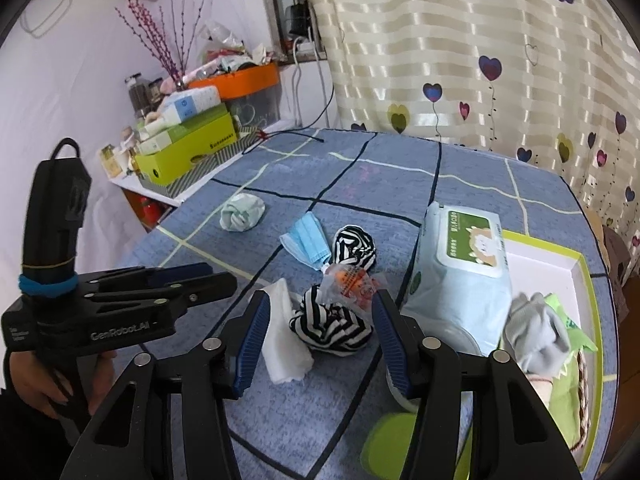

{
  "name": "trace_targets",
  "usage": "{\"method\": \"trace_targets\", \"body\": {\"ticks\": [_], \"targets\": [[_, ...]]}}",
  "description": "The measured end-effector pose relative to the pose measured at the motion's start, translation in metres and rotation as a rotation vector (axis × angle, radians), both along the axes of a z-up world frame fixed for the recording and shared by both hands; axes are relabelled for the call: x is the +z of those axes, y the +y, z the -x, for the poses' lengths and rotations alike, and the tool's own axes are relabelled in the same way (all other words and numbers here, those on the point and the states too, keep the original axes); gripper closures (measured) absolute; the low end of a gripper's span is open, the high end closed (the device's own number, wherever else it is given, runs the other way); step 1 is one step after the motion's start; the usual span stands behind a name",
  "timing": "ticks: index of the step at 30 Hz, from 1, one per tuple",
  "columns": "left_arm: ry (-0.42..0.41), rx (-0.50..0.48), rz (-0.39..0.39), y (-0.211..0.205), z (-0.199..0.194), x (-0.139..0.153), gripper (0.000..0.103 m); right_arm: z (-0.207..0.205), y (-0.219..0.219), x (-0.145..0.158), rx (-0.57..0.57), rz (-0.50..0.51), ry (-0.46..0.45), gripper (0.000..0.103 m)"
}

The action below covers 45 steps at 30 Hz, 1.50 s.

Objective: Organize soft objects
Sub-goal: 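Withdraw both open tools from the box toward the striped sock and snack bag, then grasp the striped sock with left tool while right tool grasps the clear snack bag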

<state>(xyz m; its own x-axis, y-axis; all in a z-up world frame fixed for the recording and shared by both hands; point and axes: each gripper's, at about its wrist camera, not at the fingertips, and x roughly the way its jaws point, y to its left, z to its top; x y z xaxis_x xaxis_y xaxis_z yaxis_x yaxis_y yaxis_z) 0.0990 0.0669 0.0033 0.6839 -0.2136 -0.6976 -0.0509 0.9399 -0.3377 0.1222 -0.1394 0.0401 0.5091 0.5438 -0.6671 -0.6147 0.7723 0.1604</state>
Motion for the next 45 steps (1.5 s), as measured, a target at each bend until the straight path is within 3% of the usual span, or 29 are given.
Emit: {"method": "trace_targets", "body": {"ticks": [17, 21, 23, 32, 45], "targets": [[0.014, 0.030, 0.048, 0.033, -0.007, -0.016, 0.060, -0.060, 0.060, -0.050, -0.033, 0.207, 0.102, 0.056], [0.019, 0.025, 0.062, 0.035, -0.009, -0.020, 0.060, -0.070, 0.067, -0.062, -0.046, 0.255, 0.120, 0.074], [0.021, 0.017, 0.069, 0.034, -0.010, -0.021, 0.060, -0.074, 0.068, -0.065, -0.055, 0.275, 0.118, 0.079], [0.023, -0.006, 0.083, 0.029, -0.012, -0.024, 0.060, -0.072, 0.051, -0.049, -0.070, 0.211, 0.088, 0.090], [0.008, -0.153, 0.061, -0.014, -0.029, -0.012, 0.060, -0.043, 0.014, 0.006, -0.081, 0.079, -0.031, 0.090]]}}
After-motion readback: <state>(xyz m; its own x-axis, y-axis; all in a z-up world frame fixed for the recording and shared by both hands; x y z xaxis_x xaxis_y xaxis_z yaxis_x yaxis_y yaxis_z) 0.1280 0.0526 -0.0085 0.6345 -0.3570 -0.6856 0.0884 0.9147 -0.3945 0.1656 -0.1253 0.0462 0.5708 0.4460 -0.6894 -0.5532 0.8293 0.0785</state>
